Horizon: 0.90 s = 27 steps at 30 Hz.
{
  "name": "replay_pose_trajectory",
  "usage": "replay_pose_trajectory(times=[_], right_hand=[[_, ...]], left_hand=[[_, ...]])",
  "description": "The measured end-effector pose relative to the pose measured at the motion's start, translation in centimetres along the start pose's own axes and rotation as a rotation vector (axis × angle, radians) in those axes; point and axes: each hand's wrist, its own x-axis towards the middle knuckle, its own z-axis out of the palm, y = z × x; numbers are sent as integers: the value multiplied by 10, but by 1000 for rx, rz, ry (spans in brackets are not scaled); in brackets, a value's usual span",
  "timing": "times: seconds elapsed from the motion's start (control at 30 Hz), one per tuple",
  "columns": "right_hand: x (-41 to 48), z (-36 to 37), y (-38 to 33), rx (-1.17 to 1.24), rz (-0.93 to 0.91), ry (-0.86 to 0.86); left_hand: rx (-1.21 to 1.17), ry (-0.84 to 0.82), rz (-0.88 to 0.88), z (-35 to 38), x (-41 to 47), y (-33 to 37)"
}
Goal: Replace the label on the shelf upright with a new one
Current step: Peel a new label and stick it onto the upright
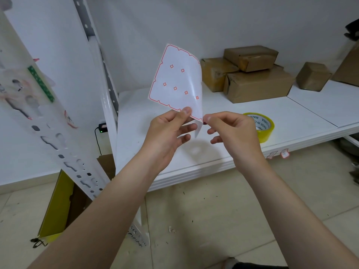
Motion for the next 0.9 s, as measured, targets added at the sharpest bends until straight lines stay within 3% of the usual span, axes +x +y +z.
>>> replay_pose_trajectory(times=[0.47, 0.7, 0.8, 0.9], right_hand=[[7, -17, -5, 174, 192, 82], [14, -15, 8, 59, 228, 51], [14, -13, 7, 17, 203, 45], [14, -3, 0, -1, 154, 44]], left_hand=[[-6, 148, -88, -11, 22, -15], [0, 191, -200, -11, 37, -21], [67, 232, -140, -10, 35, -13], [308, 274, 106, -7, 23, 3]])
